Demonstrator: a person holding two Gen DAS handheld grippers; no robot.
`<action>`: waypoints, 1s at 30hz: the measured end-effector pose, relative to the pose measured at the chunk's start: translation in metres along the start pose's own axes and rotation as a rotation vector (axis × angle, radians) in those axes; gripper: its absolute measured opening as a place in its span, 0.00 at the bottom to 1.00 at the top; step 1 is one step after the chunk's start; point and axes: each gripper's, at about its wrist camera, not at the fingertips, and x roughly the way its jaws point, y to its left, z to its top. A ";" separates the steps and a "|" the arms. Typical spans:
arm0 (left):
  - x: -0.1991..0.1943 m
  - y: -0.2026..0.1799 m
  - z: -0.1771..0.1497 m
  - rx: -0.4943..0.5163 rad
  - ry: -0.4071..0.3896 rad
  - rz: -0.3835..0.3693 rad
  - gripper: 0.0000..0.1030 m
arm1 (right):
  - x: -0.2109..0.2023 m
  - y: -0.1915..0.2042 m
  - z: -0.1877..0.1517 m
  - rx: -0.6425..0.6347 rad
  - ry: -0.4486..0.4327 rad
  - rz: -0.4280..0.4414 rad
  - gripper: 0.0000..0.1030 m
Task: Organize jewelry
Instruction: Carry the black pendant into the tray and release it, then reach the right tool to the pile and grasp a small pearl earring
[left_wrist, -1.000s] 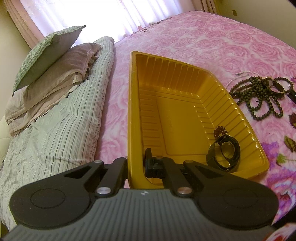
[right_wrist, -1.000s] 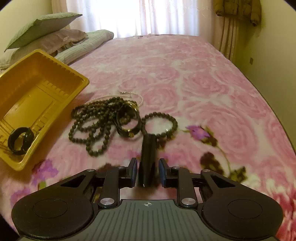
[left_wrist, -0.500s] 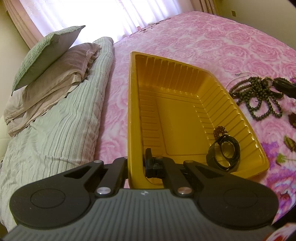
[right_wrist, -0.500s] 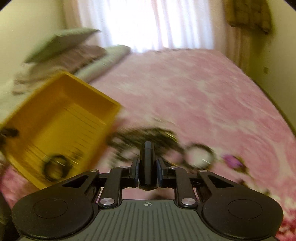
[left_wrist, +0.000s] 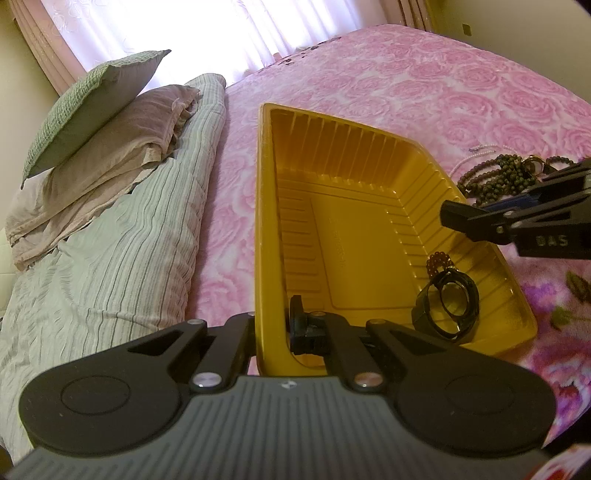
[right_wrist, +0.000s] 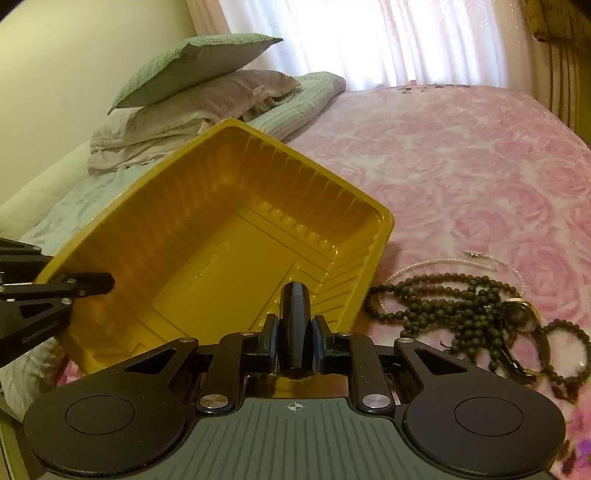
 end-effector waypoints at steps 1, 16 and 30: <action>0.000 0.000 0.000 0.000 0.000 0.000 0.02 | 0.001 -0.001 0.001 0.004 -0.009 0.016 0.19; -0.001 -0.001 0.000 -0.002 -0.002 0.005 0.02 | -0.090 -0.089 -0.057 0.158 -0.092 -0.216 0.60; -0.002 -0.003 0.002 0.004 0.004 0.015 0.02 | -0.088 -0.152 -0.068 0.131 -0.066 -0.408 0.46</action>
